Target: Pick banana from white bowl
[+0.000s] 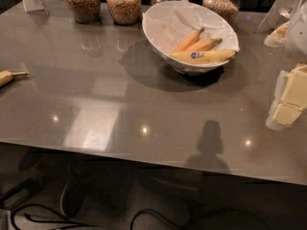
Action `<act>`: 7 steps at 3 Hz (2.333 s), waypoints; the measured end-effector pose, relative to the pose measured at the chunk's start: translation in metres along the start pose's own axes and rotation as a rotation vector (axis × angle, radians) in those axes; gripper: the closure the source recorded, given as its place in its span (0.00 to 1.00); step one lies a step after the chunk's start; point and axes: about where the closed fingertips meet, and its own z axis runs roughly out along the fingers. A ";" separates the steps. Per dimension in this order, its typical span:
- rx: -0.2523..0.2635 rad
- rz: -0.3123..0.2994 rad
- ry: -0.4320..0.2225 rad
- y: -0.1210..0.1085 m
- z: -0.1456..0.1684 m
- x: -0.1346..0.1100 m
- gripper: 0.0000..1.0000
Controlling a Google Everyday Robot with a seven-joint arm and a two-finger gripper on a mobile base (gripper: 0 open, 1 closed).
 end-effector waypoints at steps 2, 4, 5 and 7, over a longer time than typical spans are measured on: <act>0.024 0.007 -0.040 -0.007 0.002 -0.005 0.00; 0.126 0.037 -0.270 -0.067 0.024 -0.041 0.00; 0.180 0.026 -0.355 -0.100 0.036 -0.061 0.00; 0.278 -0.010 -0.388 -0.173 0.075 -0.103 0.00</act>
Offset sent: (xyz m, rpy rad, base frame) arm 0.0205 0.0054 -0.0027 0.0854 -0.0606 -0.0034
